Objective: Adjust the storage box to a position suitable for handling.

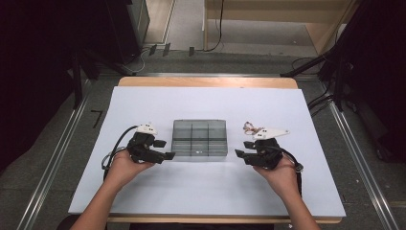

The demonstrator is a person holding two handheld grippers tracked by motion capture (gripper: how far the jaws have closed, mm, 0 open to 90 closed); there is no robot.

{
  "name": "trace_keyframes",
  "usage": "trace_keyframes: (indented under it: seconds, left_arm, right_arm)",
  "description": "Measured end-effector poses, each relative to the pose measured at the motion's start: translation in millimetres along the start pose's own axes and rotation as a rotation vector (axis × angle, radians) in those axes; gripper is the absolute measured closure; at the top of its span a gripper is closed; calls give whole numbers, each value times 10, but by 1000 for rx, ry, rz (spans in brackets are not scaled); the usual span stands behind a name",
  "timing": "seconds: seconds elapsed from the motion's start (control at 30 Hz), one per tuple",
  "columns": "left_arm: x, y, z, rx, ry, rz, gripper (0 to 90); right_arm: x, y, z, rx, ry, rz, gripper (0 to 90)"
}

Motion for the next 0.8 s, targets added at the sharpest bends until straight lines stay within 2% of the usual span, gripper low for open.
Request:
trace_keyframes:
  seconds: [0.1,0.4,0.53,0.8]
  left_arm:
    - [3,46,7,16,-12,2,335]
    - [2,91,20,21,2,-17,334]
    - [12,147,29,21,-12,-25,337]
    - [31,190,29,9,-30,-23,340]
  right_arm:
    - [45,31,6,7,-14,-4,526]
    - [144,130,14,28,-38,-14,517]
    - [197,198,15,32,-63,-15,515]
    - [234,268,18,42,-69,-20,515]
Point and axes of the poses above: each handheld gripper's, and its own axes: y roughly forward along the jaws, z roughly out of its underside, x roughly to its left, the point moved 1 cm from there along y, roughly forward along the jaws, and after that the axes turned 14 degrees about z, right-handed, at the moved point
